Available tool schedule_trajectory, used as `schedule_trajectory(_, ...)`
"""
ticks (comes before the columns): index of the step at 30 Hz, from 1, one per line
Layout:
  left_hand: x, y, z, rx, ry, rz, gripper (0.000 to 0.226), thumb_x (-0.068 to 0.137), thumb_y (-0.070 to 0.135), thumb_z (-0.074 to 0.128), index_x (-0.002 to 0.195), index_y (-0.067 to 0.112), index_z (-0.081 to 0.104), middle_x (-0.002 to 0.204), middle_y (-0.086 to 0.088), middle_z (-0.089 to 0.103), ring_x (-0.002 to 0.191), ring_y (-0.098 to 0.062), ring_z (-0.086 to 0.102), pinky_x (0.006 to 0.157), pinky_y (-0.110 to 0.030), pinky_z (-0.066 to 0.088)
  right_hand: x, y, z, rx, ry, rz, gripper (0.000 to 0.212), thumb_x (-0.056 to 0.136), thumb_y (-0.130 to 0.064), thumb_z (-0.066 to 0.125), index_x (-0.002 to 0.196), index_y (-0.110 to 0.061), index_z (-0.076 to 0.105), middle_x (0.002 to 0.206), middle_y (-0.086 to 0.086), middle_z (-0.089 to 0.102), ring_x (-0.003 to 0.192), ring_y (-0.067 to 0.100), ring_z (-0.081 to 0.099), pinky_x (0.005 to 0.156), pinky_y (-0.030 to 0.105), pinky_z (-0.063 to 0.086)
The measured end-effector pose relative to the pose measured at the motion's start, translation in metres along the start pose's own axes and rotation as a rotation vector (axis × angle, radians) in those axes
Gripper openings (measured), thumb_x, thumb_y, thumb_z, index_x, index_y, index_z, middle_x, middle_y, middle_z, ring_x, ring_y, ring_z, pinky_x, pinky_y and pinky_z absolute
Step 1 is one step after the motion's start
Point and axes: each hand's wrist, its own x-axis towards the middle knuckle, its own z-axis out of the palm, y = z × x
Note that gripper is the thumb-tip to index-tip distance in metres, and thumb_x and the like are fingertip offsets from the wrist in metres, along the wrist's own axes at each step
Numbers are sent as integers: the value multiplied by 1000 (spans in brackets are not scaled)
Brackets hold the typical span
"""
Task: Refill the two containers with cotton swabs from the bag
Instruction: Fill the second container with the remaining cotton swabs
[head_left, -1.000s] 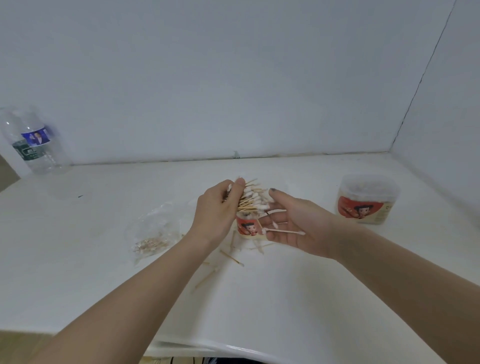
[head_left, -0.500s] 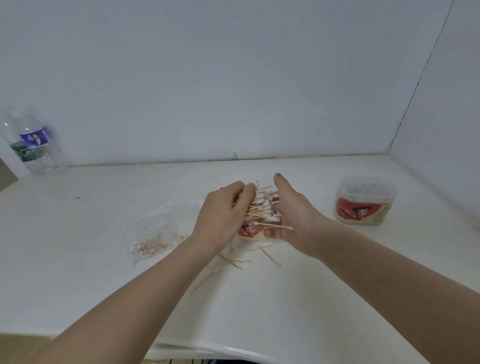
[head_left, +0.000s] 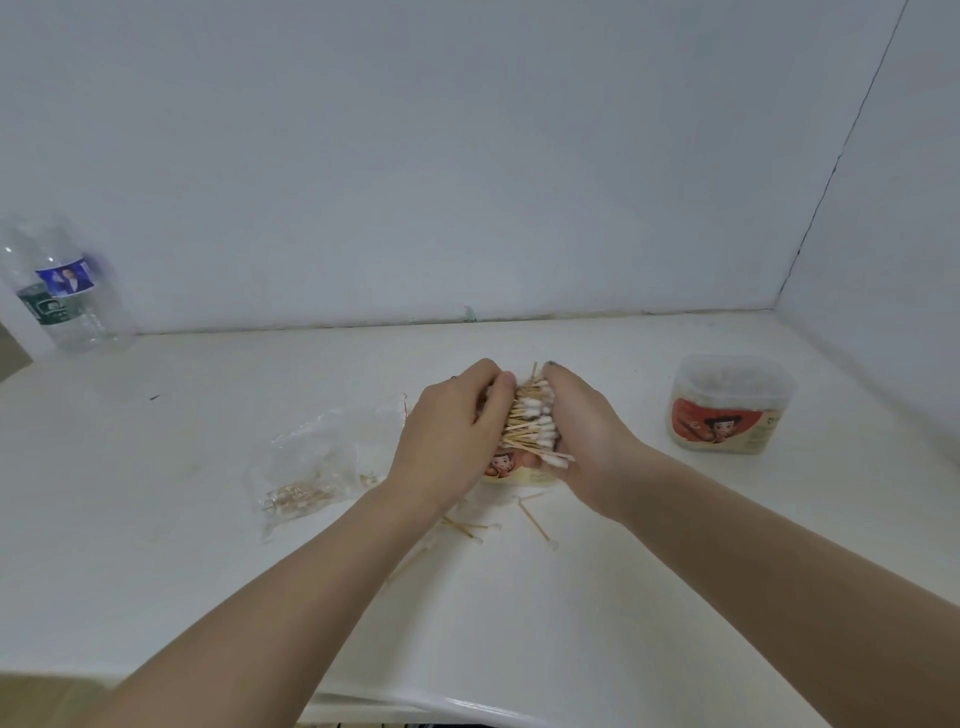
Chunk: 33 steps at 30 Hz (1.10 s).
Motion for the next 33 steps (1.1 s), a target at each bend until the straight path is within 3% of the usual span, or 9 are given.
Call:
schedule_trajectory(3, 2, 1, 0, -24, 39, -42, 25, 98, 44, 54, 80, 27, 60, 70, 8, 67, 70, -9, 63, 66, -39, 53, 3, 3, -1, -21, 51, -37, 24, 98, -26, 41, 105, -14, 60, 80, 7, 67, 57, 17, 66, 50, 27, 50)
schedule_trajectory(6, 5, 5, -1, -7, 45, -40, 25, 92, 48, 62, 80, 26, 59, 69, 7, 67, 69, -10, 63, 65, -37, 52, 4, 5, -1, -17, 77, -31, 28, 97, -36, 45, 114, -17, 57, 88, 8, 69, 58, 18, 68, 49, 27, 51)
schedule_trajectory(9, 6, 7, -1, 5, 10, -46, 29, 87, 49, 68, 79, 24, 55, 66, 5, 65, 66, -13, 61, 62, -36, 50, 4, 3, -1, 32, 41, 5, 38, 98, -51, 41, 106, -16, 54, 96, 15, 70, 62, 23, 69, 49, 29, 51)
schedule_trajectory(13, 4, 8, 2, -46, 6, -65, 31, 86, 45, 72, 78, 21, 55, 62, 7, 65, 53, -10, 60, 53, -29, 48, 6, 2, -1, 27, 58, 0, 50, 93, -68, 42, 92, -20, 54, 90, 11, 72, 66, 26, 71, 57, 34, 53)
schedule_trajectory(17, 4, 9, 6, -94, 11, -76, 30, 89, 50, 68, 82, 22, 59, 78, 3, 68, 60, -12, 65, 52, -25, 49, 10, 4, 1, -43, 113, -52, 34, 96, -52, 43, 102, -21, 57, 106, 13, 73, 80, 28, 75, 65, 40, 60)
schedule_trajectory(21, 7, 4, 10, -97, 66, -116, 31, 96, 50, 55, 83, 23, 62, 90, 1, 66, 86, -11, 61, 74, -28, 48, 6, 0, -2, 68, 81, -3, 26, 95, -31, 39, 98, -16, 60, 77, 10, 73, 57, 23, 70, 55, 32, 57)
schedule_trajectory(25, 6, 7, 10, -152, 35, -162, 32, 100, 45, 50, 82, 21, 60, 79, 3, 66, 75, -9, 61, 65, -20, 44, 13, 6, -3, 12, 106, -28, 33, 94, -27, 42, 113, -12, 64, 88, 10, 76, 71, 26, 74, 78, 47, 60)
schedule_trajectory(28, 4, 10, 8, -183, 6, -166, 37, 103, 41, 46, 82, 13, 55, 69, 5, 60, 58, -2, 53, 54, -12, 39, 16, 9, -4, 17, 128, -49, 25, 95, -22, 47, 109, -9, 64, 70, 2, 70, 56, 17, 69, 56, 30, 57)
schedule_trajectory(33, 4, 16, 6, -163, -5, -162, 49, 107, 44, 31, 79, 9, 50, 66, 1, 55, 60, -7, 52, 58, -18, 40, 14, 9, -5, 102, 116, -42, 13, 98, -17, 48, 88, -12, 55, 44, -7, 56, 36, 7, 56, 36, 17, 40)
